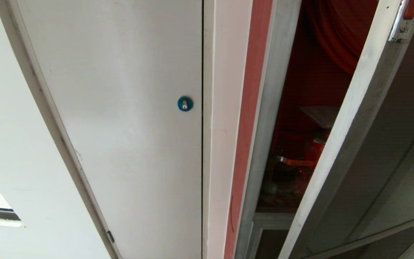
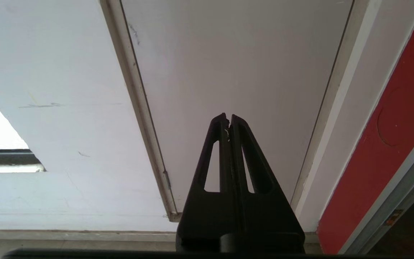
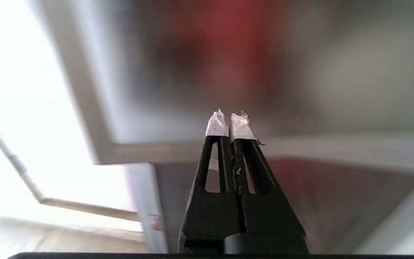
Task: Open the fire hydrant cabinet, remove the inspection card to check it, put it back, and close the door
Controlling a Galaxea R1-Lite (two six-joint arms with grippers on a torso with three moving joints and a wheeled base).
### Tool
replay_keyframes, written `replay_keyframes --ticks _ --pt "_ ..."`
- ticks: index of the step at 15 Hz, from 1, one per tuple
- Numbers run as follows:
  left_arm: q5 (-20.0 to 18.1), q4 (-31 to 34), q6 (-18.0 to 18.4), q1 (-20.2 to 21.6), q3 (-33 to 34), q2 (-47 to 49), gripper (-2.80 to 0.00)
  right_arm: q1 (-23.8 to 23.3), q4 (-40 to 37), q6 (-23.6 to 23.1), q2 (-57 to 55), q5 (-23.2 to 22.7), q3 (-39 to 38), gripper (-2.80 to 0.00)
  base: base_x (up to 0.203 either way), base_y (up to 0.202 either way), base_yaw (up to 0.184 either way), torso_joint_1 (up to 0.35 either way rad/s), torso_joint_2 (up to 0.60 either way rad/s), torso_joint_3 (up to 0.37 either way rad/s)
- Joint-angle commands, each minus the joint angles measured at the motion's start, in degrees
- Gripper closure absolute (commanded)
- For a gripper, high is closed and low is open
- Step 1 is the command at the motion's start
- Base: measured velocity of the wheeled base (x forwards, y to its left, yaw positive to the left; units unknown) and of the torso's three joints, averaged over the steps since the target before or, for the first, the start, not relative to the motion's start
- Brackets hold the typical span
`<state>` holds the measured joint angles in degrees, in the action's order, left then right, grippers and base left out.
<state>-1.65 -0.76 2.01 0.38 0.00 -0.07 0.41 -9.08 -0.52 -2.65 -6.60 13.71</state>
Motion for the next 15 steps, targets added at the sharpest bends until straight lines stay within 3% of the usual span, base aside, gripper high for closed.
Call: replay_keyframes --ticks 1,5,8,11,15 --pt "-0.02 -0.03 0.02 0.06 0.44 -0.01 0.0 0.08 -4.85 -0.08 -7.39 -7.65 10.4 0.0 0.0 0.0 0.0 0.0 0.0 0.0" --pt "-0.02 -0.03 0.02 -0.03 0.44 -0.01 0.0 0.11 -8.54 -0.31 -23.53 -24.01 23.21 0.0 0.0 0.0 0.0 0.0 0.0 0.0" --pt "-0.02 -0.03 0.02 -0.01 0.35 -0.01 0.0 0.25 -8.89 -1.73 -37.02 -32.38 30.77 0.0 0.0 0.0 0.0 0.0 0.0 0.0" --pt "-0.02 -0.03 0.02 -0.03 0.44 -0.01 0.0 1.5 -8.93 -2.49 -46.17 -35.57 39.9 0.0 0.0 0.0 0.0 0.0 0.0 0.0" --pt "-0.02 -0.03 0.02 0.05 0.37 -0.01 0.0 9.5 -8.5 -3.77 -52.65 -35.6 44.22 0.0 0.0 0.0 0.0 0.0 0.0 0.0"
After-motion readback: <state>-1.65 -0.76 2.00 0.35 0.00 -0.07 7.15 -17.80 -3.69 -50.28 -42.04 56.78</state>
